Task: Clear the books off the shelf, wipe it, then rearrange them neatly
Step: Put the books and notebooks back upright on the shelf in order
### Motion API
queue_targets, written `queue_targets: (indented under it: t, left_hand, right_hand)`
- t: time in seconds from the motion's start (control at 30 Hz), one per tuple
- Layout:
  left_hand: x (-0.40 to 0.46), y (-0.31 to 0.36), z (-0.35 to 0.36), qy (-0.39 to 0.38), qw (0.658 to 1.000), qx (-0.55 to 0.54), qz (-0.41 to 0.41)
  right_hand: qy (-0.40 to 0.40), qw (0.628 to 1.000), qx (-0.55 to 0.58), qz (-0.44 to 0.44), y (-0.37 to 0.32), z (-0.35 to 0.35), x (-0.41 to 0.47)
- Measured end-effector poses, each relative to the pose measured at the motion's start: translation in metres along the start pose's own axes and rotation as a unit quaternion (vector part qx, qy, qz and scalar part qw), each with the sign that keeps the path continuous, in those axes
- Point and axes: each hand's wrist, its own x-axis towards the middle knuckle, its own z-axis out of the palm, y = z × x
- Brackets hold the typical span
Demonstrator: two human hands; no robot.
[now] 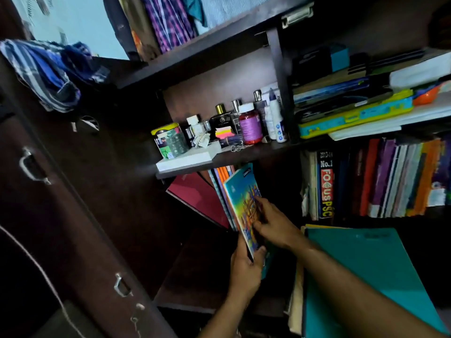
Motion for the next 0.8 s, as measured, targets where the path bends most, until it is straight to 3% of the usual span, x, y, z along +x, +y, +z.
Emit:
queue_targets:
  t: [0.2,0.3,0.4,0.47,0.6,0.8]
  left_hand:
    - [0.015,-0.004,0.005,-0.068,0.991,0.051,0.099]
    - [0.013,-0.005,0.002,-0.039,0.999,-0.010,0.021]
    - [0.011,-0.013,-0.001,0.067,0.992,-0.089,-0.055]
    - [0.011,-0.011,-0.005,0.099,0.983,-0.128,-0.088]
    - [-0.001,-0.007,-0.027,0.095,0.978,-0.144,-0.118]
    - [-0.013,-0.021,-0.067,0.123,0.977,-0.117,-0.132]
  right_hand:
    - [0.128,0.987,0.099,-0.021,0.030,-0.005,0.011]
    - [0.093,0.990,0.101,-0.042,0.035,-0.006,0.015]
    - [0.048,0.991,0.104,-0.068,0.037,0.000,0.017]
    - [0.044,0.991,0.102,-0.069,0.037,-0.001,0.017]
    - [0.052,0.994,0.074,-0.060,0.035,-0.006,0.013]
    - [-0.092,0.992,-0.022,-0.084,0.032,0.005,0.006]
